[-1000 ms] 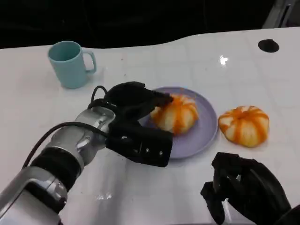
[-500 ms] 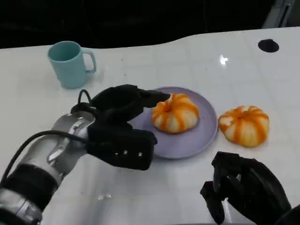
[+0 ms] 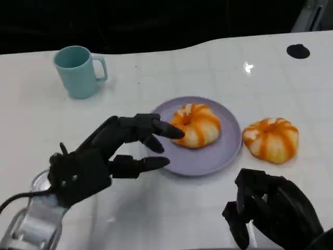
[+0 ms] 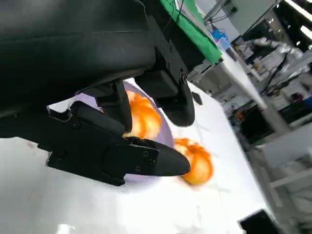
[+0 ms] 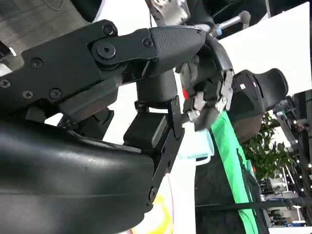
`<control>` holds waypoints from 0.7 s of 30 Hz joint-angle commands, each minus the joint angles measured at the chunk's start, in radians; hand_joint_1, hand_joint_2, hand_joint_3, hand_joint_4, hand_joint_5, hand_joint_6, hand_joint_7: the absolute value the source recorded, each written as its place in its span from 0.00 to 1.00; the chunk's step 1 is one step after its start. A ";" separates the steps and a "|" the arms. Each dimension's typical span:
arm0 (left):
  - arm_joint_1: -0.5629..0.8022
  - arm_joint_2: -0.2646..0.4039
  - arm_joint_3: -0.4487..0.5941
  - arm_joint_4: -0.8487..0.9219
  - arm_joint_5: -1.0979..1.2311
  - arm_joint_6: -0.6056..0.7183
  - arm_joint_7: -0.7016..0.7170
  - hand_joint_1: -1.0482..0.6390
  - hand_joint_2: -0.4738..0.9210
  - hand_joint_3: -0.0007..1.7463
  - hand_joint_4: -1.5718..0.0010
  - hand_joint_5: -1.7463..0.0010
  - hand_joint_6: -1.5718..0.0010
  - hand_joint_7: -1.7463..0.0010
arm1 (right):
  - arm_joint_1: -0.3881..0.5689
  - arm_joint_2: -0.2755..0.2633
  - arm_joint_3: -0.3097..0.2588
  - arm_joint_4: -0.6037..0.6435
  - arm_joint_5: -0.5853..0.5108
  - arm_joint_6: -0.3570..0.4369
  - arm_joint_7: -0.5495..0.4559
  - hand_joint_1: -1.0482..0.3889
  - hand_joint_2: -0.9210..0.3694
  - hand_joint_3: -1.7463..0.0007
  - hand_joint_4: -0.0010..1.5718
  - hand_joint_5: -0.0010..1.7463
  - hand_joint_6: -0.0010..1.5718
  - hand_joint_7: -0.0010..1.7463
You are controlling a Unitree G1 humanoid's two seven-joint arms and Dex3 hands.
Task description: Grasp the bread from the table and place it into the plate.
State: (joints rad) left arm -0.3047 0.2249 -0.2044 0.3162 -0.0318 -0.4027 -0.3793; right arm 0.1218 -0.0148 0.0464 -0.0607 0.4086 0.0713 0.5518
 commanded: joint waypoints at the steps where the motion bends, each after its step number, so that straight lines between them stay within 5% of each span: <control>1: 0.118 -0.022 0.044 -0.138 -0.103 0.083 -0.024 0.26 1.00 0.18 0.71 0.01 0.73 0.15 | 0.007 -0.012 -0.006 -0.017 0.007 0.001 -0.003 0.06 0.00 0.82 0.76 0.94 0.66 0.85; 7: 0.284 -0.076 0.070 -0.328 -0.196 0.210 -0.007 0.24 1.00 0.24 0.60 0.00 0.71 0.01 | 0.008 -0.011 -0.004 -0.020 0.012 0.007 -0.001 0.06 0.00 0.82 0.76 0.94 0.66 0.86; 21: 0.497 -0.129 0.084 -0.506 -0.402 0.431 -0.061 0.26 1.00 0.25 0.42 0.00 0.58 0.00 | 0.013 -0.014 -0.001 -0.033 0.009 0.009 -0.006 0.07 0.00 0.81 0.76 0.94 0.66 0.85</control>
State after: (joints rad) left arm 0.1700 0.0984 -0.1307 -0.1690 -0.4089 0.0145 -0.4254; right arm 0.1288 -0.0173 0.0507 -0.0789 0.4079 0.0783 0.5474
